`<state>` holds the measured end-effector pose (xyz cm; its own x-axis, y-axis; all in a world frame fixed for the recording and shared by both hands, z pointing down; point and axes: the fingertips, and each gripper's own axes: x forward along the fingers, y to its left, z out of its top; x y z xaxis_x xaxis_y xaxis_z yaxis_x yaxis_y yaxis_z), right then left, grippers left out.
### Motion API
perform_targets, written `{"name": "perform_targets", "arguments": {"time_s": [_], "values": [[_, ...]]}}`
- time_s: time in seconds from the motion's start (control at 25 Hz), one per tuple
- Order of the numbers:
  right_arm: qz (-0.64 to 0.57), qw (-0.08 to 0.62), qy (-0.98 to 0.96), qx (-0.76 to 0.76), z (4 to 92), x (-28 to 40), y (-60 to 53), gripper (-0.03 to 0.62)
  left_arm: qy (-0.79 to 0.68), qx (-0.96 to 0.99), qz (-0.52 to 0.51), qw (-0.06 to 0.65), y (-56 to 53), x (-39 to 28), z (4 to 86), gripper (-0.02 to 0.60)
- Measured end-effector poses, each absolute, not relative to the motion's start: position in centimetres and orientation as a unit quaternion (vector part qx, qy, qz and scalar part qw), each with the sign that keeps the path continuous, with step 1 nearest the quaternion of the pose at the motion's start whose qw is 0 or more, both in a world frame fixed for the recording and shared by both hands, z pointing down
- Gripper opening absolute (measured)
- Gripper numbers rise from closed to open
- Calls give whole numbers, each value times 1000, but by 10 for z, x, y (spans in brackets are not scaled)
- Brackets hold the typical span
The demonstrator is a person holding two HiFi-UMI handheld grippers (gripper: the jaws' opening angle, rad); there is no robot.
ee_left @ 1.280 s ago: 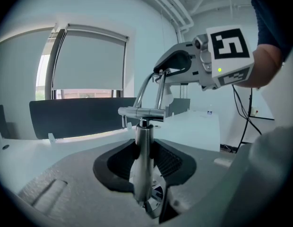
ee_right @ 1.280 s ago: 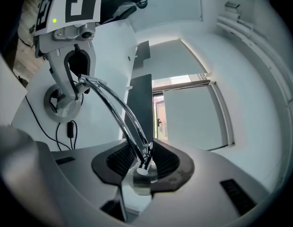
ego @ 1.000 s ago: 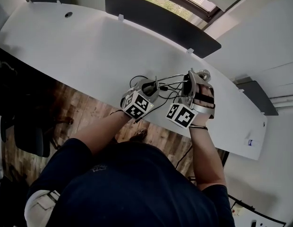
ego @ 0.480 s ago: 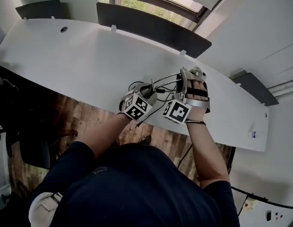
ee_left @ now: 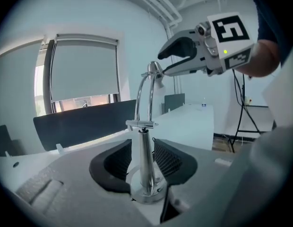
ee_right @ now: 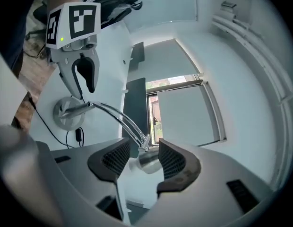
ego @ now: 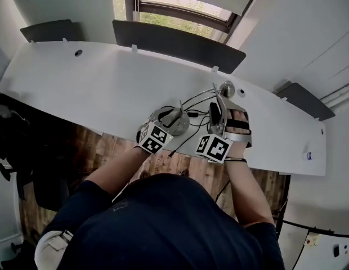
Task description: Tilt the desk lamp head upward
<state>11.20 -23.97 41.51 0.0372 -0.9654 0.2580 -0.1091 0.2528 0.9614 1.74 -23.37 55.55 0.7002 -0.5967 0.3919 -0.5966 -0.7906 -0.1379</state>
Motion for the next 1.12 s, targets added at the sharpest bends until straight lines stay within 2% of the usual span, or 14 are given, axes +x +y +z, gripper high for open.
{"name": "perform_targets", "arguments": {"time_s": [0.24, 0.48, 0.6, 0.84, 1.12], "values": [[-287, 458, -655, 527, 408, 97, -214, 190, 317, -938, -138, -9, -206, 12, 483, 140], [-147, 331, -756, 546, 402, 83, -194, 142, 300, -950, -83, 1, -185, 13, 423, 138], [-131, 288, -786, 532, 395, 70, -181, 107, 296, -953, -64, 0, -174, 12, 409, 133], [-84, 221, -830, 505, 404, 52, -157, 43, 299, -953, -38, -19, -161, 13, 410, 58], [20, 103, -850, 516, 414, 57, -149, 15, 294, -955, -20, -35, -148, 15, 413, 8]]}}
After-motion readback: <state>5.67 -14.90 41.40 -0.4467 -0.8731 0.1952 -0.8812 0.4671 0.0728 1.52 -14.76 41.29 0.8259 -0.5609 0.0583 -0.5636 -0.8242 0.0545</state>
